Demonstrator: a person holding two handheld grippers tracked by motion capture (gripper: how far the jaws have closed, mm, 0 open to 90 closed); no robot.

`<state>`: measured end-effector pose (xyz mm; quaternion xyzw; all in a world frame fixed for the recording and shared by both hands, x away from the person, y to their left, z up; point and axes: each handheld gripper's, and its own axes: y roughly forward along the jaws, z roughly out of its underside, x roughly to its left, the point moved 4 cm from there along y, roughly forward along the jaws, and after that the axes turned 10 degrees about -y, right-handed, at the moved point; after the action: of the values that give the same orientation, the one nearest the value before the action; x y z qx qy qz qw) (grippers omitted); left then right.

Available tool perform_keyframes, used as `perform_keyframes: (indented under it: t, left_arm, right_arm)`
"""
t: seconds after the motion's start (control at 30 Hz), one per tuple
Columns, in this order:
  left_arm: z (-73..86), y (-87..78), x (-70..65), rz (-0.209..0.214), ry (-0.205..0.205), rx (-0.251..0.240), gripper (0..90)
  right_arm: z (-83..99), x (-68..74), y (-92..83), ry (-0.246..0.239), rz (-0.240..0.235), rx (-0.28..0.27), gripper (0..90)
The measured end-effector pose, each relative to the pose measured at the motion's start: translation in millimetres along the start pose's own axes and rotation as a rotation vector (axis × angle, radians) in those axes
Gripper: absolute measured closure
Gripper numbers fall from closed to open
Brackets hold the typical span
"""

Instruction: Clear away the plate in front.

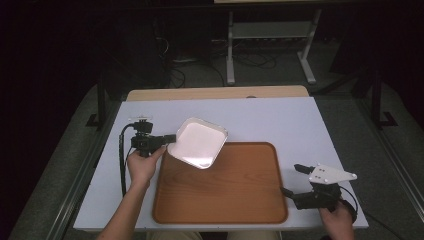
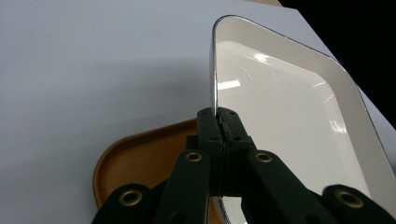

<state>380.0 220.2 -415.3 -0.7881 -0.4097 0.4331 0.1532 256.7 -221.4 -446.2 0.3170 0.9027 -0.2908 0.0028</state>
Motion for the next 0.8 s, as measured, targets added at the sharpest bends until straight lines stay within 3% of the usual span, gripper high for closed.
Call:
perform_keyframes:
  t: [0.3,0.5,0.8]
  left_arm:
    - [17.2,4.8,-3.4,0.018,-0.012,0.010,89.4]
    - [27.0,10.2,-8.1,0.008,0.033,0.052,89.4]
    - [47.4,21.2,-9.7,-0.004,0.048,0.095,89.3]
  right_arm:
    - [-0.2,0.8,0.3,-0.005,0.001,0.007,13.0]
    - [0.5,0.4,0.5,-0.003,0.003,0.013,13.0]
    - [0.5,0.7,0.8,-0.005,0.005,0.017,13.0]
